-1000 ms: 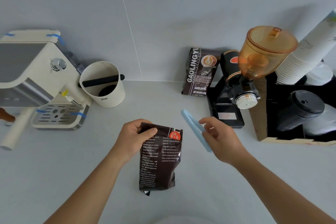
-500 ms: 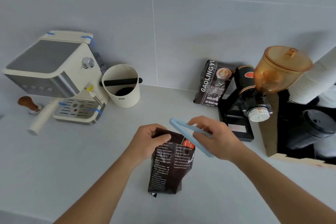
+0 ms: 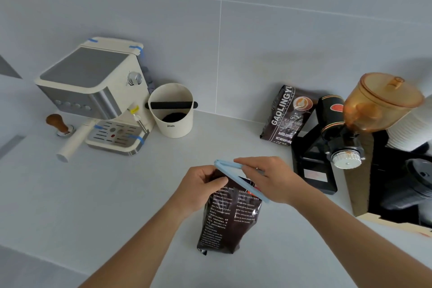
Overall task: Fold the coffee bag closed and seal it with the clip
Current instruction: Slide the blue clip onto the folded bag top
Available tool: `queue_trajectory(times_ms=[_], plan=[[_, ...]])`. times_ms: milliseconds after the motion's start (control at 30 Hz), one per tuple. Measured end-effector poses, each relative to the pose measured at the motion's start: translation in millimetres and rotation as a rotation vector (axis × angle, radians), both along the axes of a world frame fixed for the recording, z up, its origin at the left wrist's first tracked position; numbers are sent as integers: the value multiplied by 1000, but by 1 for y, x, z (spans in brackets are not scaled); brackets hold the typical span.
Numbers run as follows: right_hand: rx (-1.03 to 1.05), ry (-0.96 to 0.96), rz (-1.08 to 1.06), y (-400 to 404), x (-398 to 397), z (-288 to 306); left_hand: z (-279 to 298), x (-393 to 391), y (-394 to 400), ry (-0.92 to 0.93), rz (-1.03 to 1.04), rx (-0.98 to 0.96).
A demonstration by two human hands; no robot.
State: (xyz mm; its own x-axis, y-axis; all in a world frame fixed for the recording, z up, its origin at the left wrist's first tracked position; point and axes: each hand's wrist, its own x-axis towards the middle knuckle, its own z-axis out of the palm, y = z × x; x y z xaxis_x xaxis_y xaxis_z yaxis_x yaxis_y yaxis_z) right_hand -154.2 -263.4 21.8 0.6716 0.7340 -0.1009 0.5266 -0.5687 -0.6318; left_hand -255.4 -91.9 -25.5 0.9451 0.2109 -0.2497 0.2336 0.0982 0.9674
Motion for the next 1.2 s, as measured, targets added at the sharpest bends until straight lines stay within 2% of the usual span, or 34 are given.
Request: queue_trajectory(times_ms=[133,267,800,1200], plan=[[-30,-45,36,5,1,-4,4,0,0,-38,47,-33],[-60,-47,85,7,1,-5,3,-1,1,4,49,23],[-127,202,153,-6,-8,5,0,3,11,-71,0,239],[-164,72,173,-2,-18,-4,0,4,12,-109,-17,260]])
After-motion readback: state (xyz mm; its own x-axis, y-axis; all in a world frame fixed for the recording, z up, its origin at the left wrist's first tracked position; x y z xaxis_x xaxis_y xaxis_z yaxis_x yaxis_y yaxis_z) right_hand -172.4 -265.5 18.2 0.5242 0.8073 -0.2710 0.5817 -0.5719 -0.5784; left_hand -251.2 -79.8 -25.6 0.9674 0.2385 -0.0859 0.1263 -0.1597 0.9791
